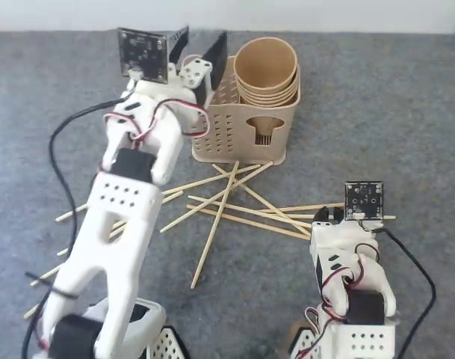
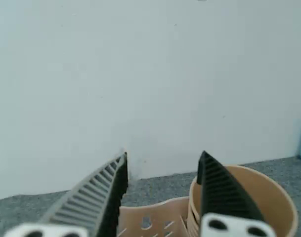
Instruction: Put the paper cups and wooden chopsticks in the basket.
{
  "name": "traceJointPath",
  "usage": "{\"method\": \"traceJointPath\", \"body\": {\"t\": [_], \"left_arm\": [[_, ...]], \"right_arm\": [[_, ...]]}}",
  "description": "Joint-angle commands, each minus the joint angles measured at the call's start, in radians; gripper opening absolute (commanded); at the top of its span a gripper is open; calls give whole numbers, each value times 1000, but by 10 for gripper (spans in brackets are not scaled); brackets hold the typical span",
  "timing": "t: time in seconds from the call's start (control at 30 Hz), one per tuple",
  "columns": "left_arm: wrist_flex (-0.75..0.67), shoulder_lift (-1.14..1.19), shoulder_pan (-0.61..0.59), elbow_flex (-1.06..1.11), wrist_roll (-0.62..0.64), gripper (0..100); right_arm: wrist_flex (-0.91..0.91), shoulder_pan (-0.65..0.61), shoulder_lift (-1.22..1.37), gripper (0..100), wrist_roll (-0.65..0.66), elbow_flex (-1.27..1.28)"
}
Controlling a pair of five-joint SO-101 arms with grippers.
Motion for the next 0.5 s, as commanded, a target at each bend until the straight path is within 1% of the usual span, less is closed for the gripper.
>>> {"method": "traceJointPath", "body": {"t": [0.0, 0.07, 0.2, 0.3, 0.37, 0.43, 0.47], "left_arm": [[112, -164, -52, -59, -15, 242], [196, -239, -92, -59, -15, 242], [399, -361, -212, -58, -17, 243], [580, -381, -315, -50, -15, 243], [698, -370, -384, -31, -12, 243], [758, -356, -440, 21, -11, 243], [766, -350, -465, 64, -9, 243]], "right_arm": [[-4, 10, -18, 80, 20, -9], [-2, 10, -16, 80, 18, -9], [4, 18, -10, 81, -40, -29], [4, 25, -8, 80, -74, -34], [2, 53, -8, 80, -130, -43], [12, 77, -8, 80, -193, -66], [25, 88, -8, 80, -219, -81]]}}
